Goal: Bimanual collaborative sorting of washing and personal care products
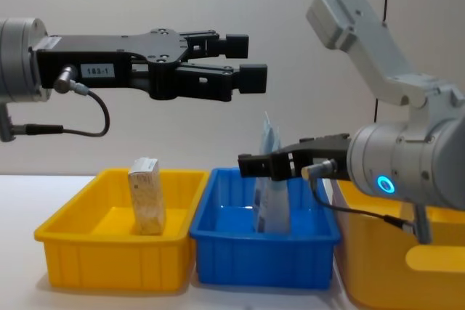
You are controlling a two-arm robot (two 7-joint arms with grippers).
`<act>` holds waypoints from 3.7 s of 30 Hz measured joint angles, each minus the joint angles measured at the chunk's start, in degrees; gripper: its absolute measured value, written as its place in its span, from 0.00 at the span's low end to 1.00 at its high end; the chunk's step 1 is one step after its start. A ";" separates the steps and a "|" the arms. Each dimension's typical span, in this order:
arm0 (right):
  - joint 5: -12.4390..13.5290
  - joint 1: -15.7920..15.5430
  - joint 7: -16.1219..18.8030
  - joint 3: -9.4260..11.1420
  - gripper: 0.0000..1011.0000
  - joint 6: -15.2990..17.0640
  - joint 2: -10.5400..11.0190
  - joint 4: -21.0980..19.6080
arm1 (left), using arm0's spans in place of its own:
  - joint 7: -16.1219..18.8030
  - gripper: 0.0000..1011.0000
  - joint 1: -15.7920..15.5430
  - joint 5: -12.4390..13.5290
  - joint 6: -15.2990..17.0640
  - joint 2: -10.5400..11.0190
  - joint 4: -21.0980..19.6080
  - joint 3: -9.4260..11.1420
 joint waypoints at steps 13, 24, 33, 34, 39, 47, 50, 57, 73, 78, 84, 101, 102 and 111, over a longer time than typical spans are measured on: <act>-1.12 -0.61 -0.83 0.82 0.99 -0.15 -0.03 -1.23 | 0.00 0.99 0.00 0.00 0.00 0.00 0.00 0.00; -2.00 -0.73 -1.14 1.47 0.99 -1.17 -0.20 -0.03 | 0.00 0.99 0.00 0.00 0.00 0.00 0.00 0.00; -2.98 0.13 -1.91 1.76 0.99 -2.36 -1.14 2.72 | 0.00 0.99 0.00 0.00 0.00 0.00 0.00 0.00; -3.16 0.35 -2.10 1.83 0.99 -2.60 -1.36 3.35 | 0.00 0.99 0.00 0.00 0.00 0.00 0.00 0.00; -3.73 1.09 -2.66 2.10 0.99 -3.42 -1.95 4.89 | 0.00 0.99 0.00 0.00 0.00 0.00 0.00 0.00; -4.71 2.67 -3.46 2.60 0.99 -4.76 -3.07 8.13 | 0.00 0.99 0.00 0.00 0.00 0.00 0.00 0.00; -4.98 3.24 -3.60 2.68 0.99 -5.20 -3.40 9.08 | 0.00 0.99 0.00 0.00 0.00 0.00 0.00 0.00; -5.61 4.34 -3.63 2.76 0.99 -5.97 -4.11 11.15 | 0.00 0.99 0.00 0.00 0.00 0.00 0.00 0.00; -6.27 5.92 -1.82 2.25 0.99 -6.73 -5.37 14.14 | 0.00 0.99 0.00 0.00 0.00 0.00 0.00 0.00; -6.64 6.66 -1.68 2.25 0.99 -7.09 -5.92 15.45 | 0.00 0.99 0.00 0.00 0.00 0.00 0.00 0.00; -7.12 7.80 -1.71 2.43 0.99 -7.88 -6.61 17.51 | 0.00 0.99 0.00 0.00 0.00 0.00 0.00 0.00; -8.36 9.72 -1.22 2.27 0.70 -9.34 -8.06 21.12 | 0.00 0.99 0.00 0.00 0.00 0.00 0.00 0.00; -8.38 9.74 -1.17 2.25 0.66 -9.36 -8.10 21.18 | 0.00 0.99 0.00 0.00 0.00 0.00 0.00 0.00; -8.78 9.76 -0.47 2.18 0.37 -9.41 -8.39 21.23 | 0.00 0.99 0.00 0.00 0.00 0.01 0.00 0.00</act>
